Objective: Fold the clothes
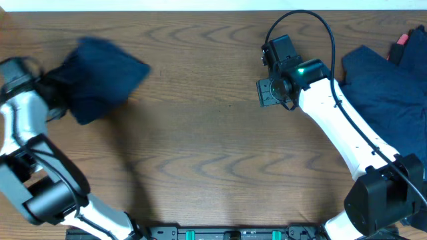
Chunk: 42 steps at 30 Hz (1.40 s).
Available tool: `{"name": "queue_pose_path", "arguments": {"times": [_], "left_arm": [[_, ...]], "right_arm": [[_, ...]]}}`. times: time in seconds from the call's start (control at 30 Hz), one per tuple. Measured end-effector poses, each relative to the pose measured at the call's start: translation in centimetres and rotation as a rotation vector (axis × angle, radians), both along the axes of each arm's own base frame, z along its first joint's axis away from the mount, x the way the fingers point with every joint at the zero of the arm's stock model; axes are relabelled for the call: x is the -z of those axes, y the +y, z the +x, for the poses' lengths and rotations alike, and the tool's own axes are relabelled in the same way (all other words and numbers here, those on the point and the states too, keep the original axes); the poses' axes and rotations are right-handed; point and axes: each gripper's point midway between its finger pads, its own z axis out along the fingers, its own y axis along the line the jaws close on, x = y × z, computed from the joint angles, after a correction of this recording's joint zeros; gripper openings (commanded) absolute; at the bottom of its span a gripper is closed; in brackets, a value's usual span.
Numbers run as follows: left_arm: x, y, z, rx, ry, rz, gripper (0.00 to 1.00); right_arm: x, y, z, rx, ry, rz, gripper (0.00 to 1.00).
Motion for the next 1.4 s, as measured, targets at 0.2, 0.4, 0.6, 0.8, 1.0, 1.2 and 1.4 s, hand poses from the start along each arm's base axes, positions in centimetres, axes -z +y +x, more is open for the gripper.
{"name": "queue_pose_path", "arguments": {"times": [0.2,0.4,0.6,0.8,1.0,1.2,1.4], "left_arm": [[0.6,1.5,-1.9,-0.087,0.035,-0.029,0.06],[0.9,0.8,-2.1,-0.085,0.053,-0.047,0.80],[1.3,0.2,-2.8,-0.091,0.087,-0.077,0.99],[1.7,-0.6,-3.8,-0.074,0.133,-0.100,0.98],[0.7,-1.6,-3.6,-0.016,0.123,-0.072,0.98],[-4.6,-6.4,-1.3,0.195,0.022,0.051,0.98],[-5.9,-16.8,0.0,0.572,0.028,0.115,0.98]], "right_arm": [[0.0,0.0,0.1,0.000,-0.005,0.002,0.65],[0.0,0.0,0.1,0.000,-0.003,0.001,0.65],[0.0,0.0,0.1,0.000,-0.003,0.001,0.66],[-0.1,0.1,0.2,0.000,-0.007,0.003,0.70],[-0.5,0.7,1.1,0.017,-0.048,0.043,0.83],[-1.9,3.0,3.5,0.004,-0.138,0.182,0.96],[-4.4,2.4,7.2,0.046,-0.255,0.350,0.99]]}}
